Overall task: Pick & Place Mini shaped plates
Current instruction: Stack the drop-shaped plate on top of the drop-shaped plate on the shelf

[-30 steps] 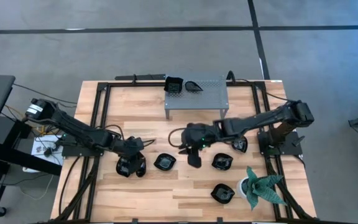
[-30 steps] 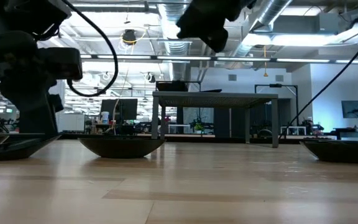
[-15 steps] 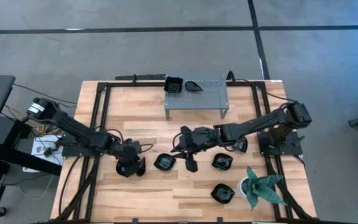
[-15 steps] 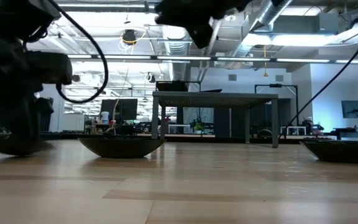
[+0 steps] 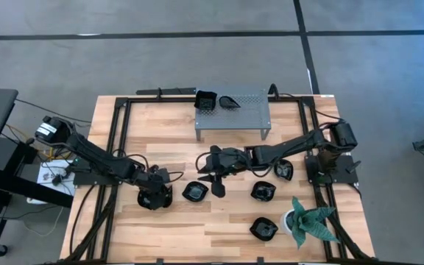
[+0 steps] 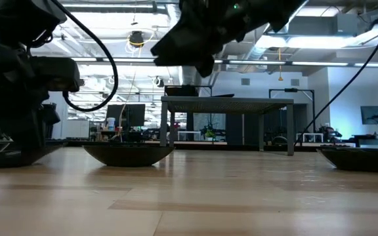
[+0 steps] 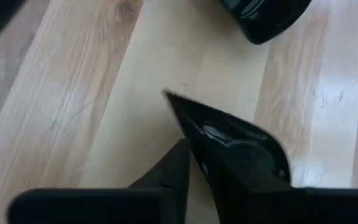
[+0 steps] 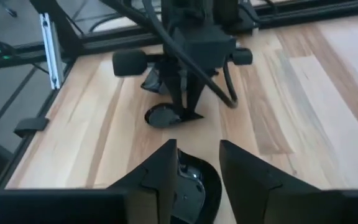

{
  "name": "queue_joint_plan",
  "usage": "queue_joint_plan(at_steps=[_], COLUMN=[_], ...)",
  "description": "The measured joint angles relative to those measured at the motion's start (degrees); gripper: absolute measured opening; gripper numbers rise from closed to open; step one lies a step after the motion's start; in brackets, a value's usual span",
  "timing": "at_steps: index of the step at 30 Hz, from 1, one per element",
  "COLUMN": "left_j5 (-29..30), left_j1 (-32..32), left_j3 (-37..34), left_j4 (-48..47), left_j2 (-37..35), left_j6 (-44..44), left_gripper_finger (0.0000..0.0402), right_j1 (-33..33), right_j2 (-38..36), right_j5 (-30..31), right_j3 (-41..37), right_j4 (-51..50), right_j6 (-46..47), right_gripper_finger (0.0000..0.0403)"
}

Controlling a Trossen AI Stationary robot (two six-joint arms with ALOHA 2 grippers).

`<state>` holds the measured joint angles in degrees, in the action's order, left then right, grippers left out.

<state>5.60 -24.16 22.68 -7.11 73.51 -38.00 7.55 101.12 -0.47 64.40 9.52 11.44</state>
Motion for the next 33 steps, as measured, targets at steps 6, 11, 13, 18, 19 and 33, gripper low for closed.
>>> queue_joint_plan(at_steps=[6,11,13,18,19,33], left_j5=[-0.04,-3.14,-5.77,-16.66,-19.21,-40.22], left_j1=[0.07,1.16,2.06,5.78,6.91,12.07], left_j3=[0.09,0.97,1.83,3.25,3.51,3.72], left_j4=[2.86,5.92,6.09,8.66,9.25,11.13], left_j2=[-0.10,-0.21,-0.26,-0.28,-0.28,-0.26], left_j6=[3.24,11.64,15.07,21.59,22.04,19.84], left_gripper_finger=[0.0009,0.0009,0.0007,0.0013,0.0012,0.0009], right_j1=[-0.39,0.62,1.52,4.04,4.57,7.08], right_j2=[2.34,5.21,6.60,12.26,13.48,20.03], right_j5=[-1.40,-4.48,-5.65,-5.67,-5.63,-0.81], right_j3=[1.80,4.01,4.92,8.27,9.37,22.49], right_j4=[0.22,3.17,3.53,3.15,3.25,-3.26], right_j6=[-2.07,-10.71,-15.02,-23.17,-24.70,-43.90], right_gripper_finger=[0.0160,0.0175,0.0175,0.0162,0.0159,0.0156])
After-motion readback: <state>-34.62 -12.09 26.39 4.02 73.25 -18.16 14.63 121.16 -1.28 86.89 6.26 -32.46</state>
